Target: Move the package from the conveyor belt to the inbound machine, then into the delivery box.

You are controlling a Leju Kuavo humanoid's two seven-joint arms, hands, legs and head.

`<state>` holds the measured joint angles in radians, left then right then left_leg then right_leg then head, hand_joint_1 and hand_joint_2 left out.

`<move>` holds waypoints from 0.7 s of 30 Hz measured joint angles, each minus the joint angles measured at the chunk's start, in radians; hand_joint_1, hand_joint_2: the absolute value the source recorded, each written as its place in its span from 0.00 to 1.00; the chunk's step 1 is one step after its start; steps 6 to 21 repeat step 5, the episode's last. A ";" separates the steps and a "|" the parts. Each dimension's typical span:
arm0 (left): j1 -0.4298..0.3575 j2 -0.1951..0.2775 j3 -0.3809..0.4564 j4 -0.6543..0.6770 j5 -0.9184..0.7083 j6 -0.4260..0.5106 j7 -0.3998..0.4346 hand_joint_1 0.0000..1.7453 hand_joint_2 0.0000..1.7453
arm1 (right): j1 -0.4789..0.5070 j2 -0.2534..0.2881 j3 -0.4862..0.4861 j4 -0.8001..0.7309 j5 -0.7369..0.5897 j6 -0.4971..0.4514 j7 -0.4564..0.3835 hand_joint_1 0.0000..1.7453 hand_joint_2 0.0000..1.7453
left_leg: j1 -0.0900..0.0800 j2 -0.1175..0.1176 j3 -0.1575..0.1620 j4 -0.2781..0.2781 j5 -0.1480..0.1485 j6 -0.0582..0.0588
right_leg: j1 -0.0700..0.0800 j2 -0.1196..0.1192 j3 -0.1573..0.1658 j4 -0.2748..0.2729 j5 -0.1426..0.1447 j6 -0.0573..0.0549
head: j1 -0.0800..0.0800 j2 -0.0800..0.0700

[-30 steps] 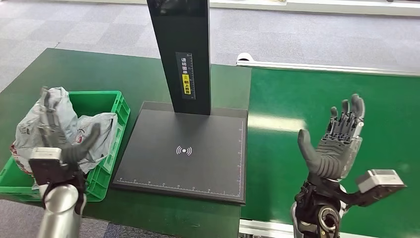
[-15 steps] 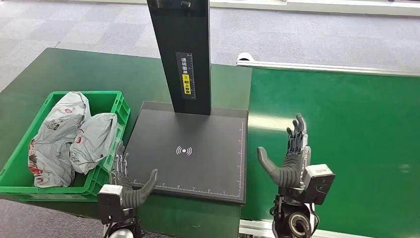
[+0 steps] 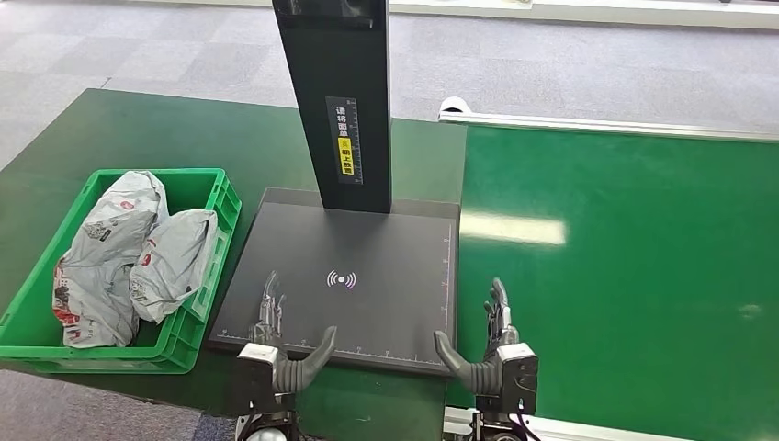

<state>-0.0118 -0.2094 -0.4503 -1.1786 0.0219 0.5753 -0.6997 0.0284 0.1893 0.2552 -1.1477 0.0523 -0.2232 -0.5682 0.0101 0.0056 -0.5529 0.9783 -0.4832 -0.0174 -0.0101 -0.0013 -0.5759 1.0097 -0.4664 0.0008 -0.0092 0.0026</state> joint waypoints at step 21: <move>-0.010 -0.001 -0.010 0.014 0.000 0.000 0.000 0.00 1.00 | -0.007 -0.001 0.000 0.050 0.000 0.000 -0.002 0.00 1.00 | 0.000 0.000 0.000 0.000 0.000 0.000 | 0.000 0.000 0.000 0.000 0.000 0.000 | 0.000 0.000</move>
